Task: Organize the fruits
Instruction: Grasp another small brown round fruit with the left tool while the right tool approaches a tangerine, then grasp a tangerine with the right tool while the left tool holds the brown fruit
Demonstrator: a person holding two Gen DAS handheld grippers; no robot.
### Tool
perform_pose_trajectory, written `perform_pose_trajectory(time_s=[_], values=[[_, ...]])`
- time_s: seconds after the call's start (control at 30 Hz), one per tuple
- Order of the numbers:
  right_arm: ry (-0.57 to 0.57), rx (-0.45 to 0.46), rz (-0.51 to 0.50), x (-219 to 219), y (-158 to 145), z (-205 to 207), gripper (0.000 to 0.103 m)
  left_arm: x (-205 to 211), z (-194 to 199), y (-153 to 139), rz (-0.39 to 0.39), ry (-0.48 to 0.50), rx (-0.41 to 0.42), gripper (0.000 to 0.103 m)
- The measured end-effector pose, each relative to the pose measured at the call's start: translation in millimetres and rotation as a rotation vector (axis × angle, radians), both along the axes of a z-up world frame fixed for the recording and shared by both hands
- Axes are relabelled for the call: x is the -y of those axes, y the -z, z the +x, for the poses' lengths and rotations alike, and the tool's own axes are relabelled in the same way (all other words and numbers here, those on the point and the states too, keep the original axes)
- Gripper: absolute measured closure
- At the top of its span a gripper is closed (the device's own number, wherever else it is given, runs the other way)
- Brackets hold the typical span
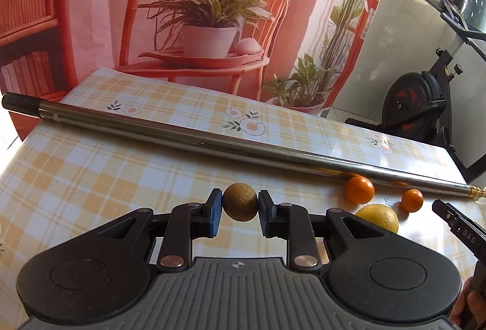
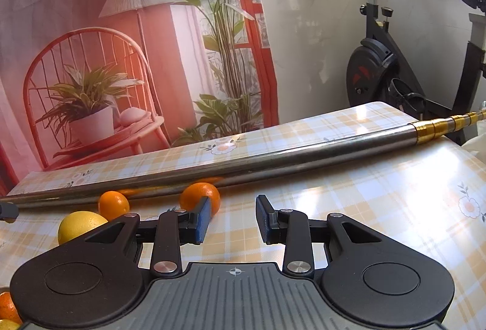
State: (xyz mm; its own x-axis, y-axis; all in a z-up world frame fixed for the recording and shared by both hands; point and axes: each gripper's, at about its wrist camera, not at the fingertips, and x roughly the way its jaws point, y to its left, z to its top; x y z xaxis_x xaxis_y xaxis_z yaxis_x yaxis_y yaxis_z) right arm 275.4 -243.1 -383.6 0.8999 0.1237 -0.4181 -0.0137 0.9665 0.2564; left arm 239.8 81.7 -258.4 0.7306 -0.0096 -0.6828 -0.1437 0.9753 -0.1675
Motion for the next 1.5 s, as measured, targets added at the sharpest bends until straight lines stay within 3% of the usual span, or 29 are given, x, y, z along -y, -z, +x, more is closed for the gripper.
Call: perform_pose_trajectory(time_s=[0.13,0.5,0.73,1.2,1.5], values=[[-0.043,0.040,-0.038,-11,-5,17,0.071,-7,-11,-5,-0.008,-0.043,0.000,0.076],[-0.089,-0.027,-0.084,-38,-2,56,0.066,8,-19,-6,-0.036,-0.012,0.002,0.076],[-0.087,-0.074,-0.083,-41,4,59,0.062,12,-22,2,-0.045,0.011,-0.016,0.076],[-0.098,-0.101,-0.110,-46,5,62,0.067,18,-28,2,-0.046,0.050,-0.025,0.076],[-0.072,-0.081,-0.016,-27,7,37,0.067,25,-43,-2,-0.066,0.122,-0.017,0.076]])
